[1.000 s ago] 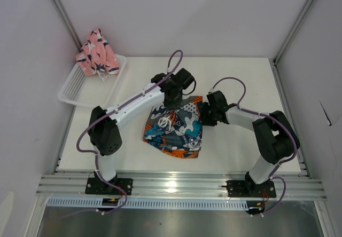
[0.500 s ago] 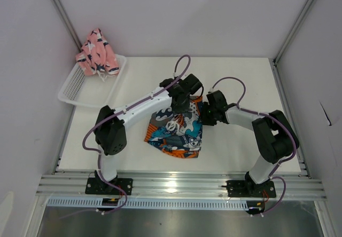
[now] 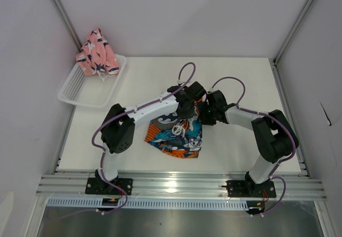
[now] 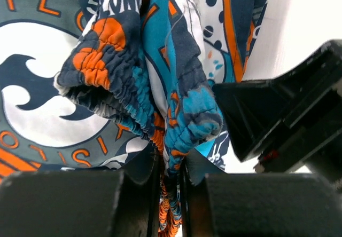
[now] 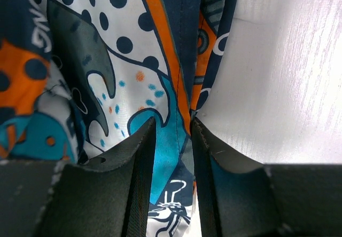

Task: Fold and stack the shorts
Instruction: Fold the shorts

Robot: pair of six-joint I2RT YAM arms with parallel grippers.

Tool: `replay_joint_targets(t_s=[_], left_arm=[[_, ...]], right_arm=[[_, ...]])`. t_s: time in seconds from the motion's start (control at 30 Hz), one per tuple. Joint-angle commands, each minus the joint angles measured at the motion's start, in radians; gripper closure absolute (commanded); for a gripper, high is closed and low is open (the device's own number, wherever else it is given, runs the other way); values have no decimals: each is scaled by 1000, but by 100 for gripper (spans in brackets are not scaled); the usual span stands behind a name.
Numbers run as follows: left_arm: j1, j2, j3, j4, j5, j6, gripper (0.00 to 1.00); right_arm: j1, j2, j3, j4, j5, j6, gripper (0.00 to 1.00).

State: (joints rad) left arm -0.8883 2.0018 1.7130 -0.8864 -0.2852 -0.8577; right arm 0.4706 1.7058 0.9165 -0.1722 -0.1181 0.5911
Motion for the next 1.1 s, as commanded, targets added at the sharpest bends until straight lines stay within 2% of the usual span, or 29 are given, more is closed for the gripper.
replay_joint_targets(t_s=[0.0, 0.4, 0.5, 0.57, 0.6, 0.73, 0.83, 1.07], left_arm=[[-9, 20, 2, 63, 7, -33, 100], [-43, 97, -18, 164, 24, -35, 100], [-49, 117, -12, 173, 41, -35, 96], [-51, 120, -9, 176, 43, -32, 85], [-49, 115, -6, 178, 31, -30, 70], [-41, 80, 0, 162, 3, -17, 47], [-18, 51, 25, 150, 23, -4, 40], [55, -29, 50, 127, 70, 32, 33]], right_arm=[[7, 15, 13, 11, 0, -1, 64], [2, 6, -10, 22, -5, 3, 64], [-3, 9, -13, 25, -8, 3, 64], [-3, 6, -16, 27, -9, 3, 64], [-4, 3, -18, 27, -9, 3, 64], [-10, -11, -30, 31, -9, 3, 64], [-16, -34, -53, 49, -17, 10, 62], [-64, -103, -96, 63, -15, 19, 45]])
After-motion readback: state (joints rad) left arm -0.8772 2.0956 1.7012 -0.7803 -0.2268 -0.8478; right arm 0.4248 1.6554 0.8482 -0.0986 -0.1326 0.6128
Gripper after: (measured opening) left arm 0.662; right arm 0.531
